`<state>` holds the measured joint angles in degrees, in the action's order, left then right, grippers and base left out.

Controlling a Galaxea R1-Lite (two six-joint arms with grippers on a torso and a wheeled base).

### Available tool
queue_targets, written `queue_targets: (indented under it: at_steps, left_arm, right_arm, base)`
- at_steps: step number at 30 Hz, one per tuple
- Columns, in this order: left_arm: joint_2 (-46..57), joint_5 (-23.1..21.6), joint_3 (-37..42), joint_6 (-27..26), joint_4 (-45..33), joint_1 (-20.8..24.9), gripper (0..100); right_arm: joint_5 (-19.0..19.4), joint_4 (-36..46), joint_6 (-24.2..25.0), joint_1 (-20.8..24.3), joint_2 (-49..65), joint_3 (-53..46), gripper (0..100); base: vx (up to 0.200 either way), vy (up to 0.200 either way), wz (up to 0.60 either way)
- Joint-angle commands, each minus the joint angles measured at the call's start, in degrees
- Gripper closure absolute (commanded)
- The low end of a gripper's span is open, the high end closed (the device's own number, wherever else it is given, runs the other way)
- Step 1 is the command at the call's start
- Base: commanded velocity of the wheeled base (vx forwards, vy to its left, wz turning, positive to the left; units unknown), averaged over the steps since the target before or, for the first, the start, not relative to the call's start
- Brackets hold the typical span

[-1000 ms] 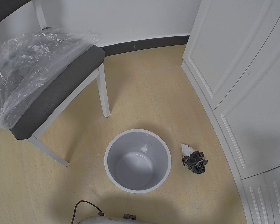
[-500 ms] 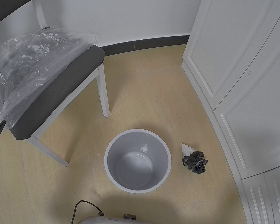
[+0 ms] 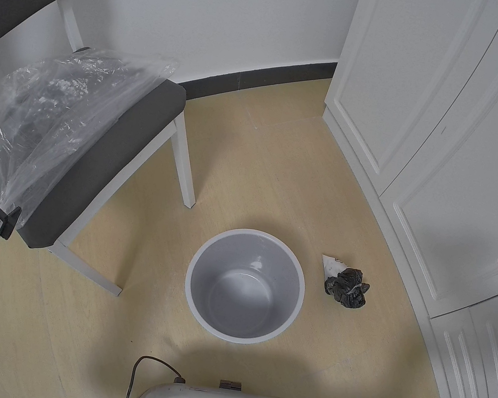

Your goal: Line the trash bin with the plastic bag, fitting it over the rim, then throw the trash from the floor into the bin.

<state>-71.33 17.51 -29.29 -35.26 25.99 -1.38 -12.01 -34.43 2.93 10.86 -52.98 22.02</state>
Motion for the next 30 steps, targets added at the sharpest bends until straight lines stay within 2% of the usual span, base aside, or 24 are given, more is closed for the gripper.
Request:
queue_targets:
  at_steps: [1,11,25,26,30]
  left_arm:
    - [-4.8,1.1,0.0,0.1,3.2,-1.4,0]
    - [-7.7,1.0,-0.6,0.4,5.2,-4.2,0]
    - [-7.9,0.8,-1.1,0.7,5.2,-4.2,0]
    - [-7.8,0.8,-1.1,0.7,5.2,-4.1,100]
    - [-7.9,0.8,-0.9,0.7,6.0,-3.7,100]
  right_arm:
    - [0.1,0.0,0.1,0.0,0.2,0.0,0]
    - [0.1,0.0,0.1,0.0,0.2,-0.1,0]
    - [0.1,-0.5,0.2,0.0,0.3,-0.1,0]
    - [0.1,-0.6,0.2,0.0,0.2,-0.1,0]
    - [0.1,-0.6,0.2,0.0,0.2,0.0,0]
  base:
    - [0.000,0.000,0.00]
    - [0.000,0.000,0.00]
    - [0.000,0.000,0.00]
    - [0.000,0.000,0.00]
    - [0.000,0.000,0.00]
